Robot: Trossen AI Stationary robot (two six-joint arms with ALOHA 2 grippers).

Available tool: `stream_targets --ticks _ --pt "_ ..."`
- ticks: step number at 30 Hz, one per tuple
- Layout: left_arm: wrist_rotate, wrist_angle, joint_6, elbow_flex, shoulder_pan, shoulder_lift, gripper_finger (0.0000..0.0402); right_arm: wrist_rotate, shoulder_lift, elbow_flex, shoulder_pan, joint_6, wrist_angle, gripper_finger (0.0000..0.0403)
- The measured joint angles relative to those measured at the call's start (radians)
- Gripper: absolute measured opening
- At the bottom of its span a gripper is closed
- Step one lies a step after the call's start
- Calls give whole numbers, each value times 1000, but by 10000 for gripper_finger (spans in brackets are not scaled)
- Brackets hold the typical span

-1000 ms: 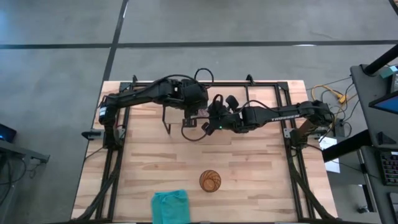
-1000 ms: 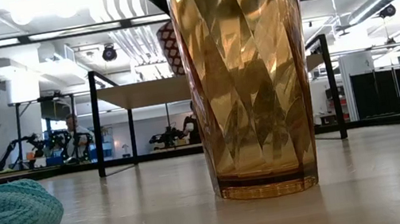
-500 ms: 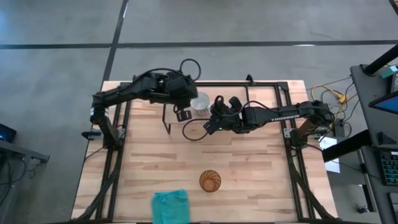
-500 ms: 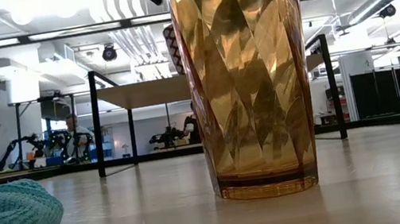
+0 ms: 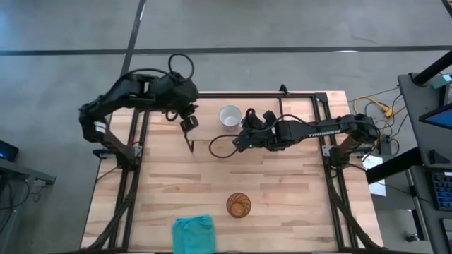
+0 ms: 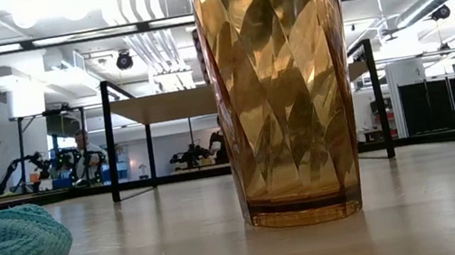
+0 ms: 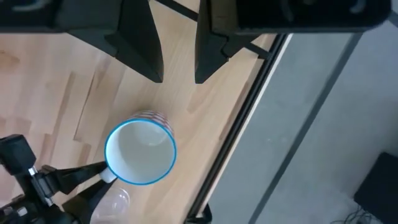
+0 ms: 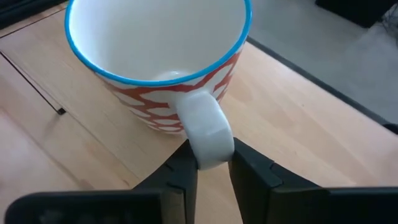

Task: Stack small to large cups/mugs on shelf
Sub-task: Put the white mug on the shelf

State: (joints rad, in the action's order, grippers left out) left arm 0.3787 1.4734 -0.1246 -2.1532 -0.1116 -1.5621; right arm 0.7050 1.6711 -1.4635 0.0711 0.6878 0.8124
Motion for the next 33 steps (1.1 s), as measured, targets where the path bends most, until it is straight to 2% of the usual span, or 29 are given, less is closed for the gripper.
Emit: stream_targets --ticks 12,22,33 --pt "24 3 25 0 0 6 77 -5 -1 1 0 4 -8 72" --pt "24 3 34 0 0 5 77 -7 -2 -7 -11 -24 -8 106" --pt "55 3 35 0 0 5 77 -7 -3 -50 -18 -105 -7 107"
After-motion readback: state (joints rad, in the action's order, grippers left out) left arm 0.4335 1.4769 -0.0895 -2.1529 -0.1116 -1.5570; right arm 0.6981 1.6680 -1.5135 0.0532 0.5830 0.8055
